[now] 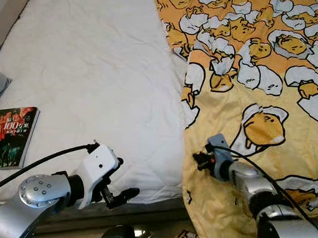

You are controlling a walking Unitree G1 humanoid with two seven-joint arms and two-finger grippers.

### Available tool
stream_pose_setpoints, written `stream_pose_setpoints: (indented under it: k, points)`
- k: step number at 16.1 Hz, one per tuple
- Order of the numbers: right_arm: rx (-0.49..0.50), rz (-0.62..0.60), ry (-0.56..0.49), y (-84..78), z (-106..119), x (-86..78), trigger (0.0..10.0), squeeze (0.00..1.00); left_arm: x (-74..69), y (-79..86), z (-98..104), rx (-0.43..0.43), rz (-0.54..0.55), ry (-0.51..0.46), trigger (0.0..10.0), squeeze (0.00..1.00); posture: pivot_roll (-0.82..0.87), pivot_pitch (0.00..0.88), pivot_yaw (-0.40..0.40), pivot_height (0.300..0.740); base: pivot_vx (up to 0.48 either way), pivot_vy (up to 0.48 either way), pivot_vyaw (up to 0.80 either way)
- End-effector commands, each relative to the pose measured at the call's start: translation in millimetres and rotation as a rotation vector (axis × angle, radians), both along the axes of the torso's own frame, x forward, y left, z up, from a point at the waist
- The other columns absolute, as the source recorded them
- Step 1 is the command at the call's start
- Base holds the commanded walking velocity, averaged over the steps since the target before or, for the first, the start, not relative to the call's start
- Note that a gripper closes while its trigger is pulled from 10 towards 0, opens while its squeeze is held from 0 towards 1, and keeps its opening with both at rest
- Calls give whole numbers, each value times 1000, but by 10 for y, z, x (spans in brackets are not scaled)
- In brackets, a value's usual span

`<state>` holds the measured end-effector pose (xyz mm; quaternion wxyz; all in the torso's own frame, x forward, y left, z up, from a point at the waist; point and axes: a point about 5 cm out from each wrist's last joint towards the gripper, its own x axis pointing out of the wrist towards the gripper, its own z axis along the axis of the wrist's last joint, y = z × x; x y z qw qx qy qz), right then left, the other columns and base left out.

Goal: Clean up the room

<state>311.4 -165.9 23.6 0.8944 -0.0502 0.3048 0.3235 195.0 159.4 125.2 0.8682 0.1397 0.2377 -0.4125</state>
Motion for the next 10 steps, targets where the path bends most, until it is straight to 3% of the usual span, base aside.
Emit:
stream_pose_setpoints:
  k: [1,6,10]
  points:
    - [35,152,73,11,-90,-168,0,0,-15,-1,-34,3,-2,10,10000,55,78,129,86,740,0,0,0]
    - [58,443,238,-92,-236,-649,0,0,22,-20,-40,-3,-16,5,10000,59,62,115,93,740,0,0,0]
    - [77,475,275,-123,-223,-860,0,0,47,-43,-53,-7,-30,2,10000,55,51,94,90,740,0,0,0]
